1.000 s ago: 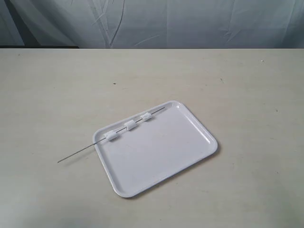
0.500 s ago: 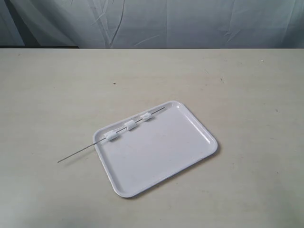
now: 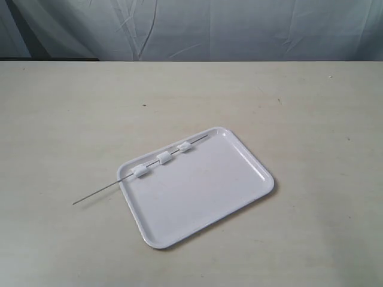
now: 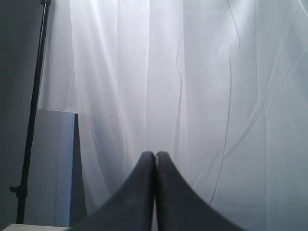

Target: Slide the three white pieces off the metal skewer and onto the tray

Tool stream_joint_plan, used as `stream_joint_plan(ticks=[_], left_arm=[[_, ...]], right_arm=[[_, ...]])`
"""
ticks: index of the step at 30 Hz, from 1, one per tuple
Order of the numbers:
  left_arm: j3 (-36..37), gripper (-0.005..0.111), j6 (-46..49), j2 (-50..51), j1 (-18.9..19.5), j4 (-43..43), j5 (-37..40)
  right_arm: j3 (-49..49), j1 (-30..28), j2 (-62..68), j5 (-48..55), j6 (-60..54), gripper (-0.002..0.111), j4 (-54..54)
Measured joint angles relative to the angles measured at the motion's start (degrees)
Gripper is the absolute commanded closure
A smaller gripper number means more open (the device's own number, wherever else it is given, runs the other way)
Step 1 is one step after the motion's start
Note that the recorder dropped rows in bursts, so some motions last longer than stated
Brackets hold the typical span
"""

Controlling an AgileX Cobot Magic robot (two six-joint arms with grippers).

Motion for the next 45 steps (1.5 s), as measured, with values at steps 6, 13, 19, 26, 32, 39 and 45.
stream_joint_plan(ticks=[6, 13, 19, 26, 32, 39, 45], left_arm=[[0.0, 0.107, 0.0, 0.0, 0.0, 0.5, -0.3], [0.0, 0.107, -1.7, 0.0, 0.0, 0.8, -0.4], [0.0, 0.107, -17.9, 0.0, 0.0, 2.6, -10.2], [-12.5, 0.107, -22.4, 0.1, 0.0, 17.6, -16.2], [-30.2, 0.107, -22.7, 8.9, 0.0, 28.3, -16.3], [-51.6, 0.107, -34.4, 25.7, 0.0, 39.3, -15.2], [-63.7, 0.107, -66.3, 40.1, 0.0, 63.8, -13.2]], right_arm=[[0.0, 0.0, 0.0, -4.3, -0.2, 0.107, -0.1], [0.0, 0.0, 0.0, -12.7, -0.2, 0.107, -0.1], [0.0, 0.0, 0.0, -18.8, 15.6, 0.107, -0.1], [-5.6, 0.0, -0.1, -23.7, 31.0, 0.107, -0.1], [-26.3, 0.0, 1.6, -15.3, 31.4, 0.107, -0.6], [-49.1, 1.6, 15.6, -11.6, 27.1, 0.107, -8.8], [-61.5, 5.3, 31.7, 12.6, 33.9, 0.107, -10.8]])
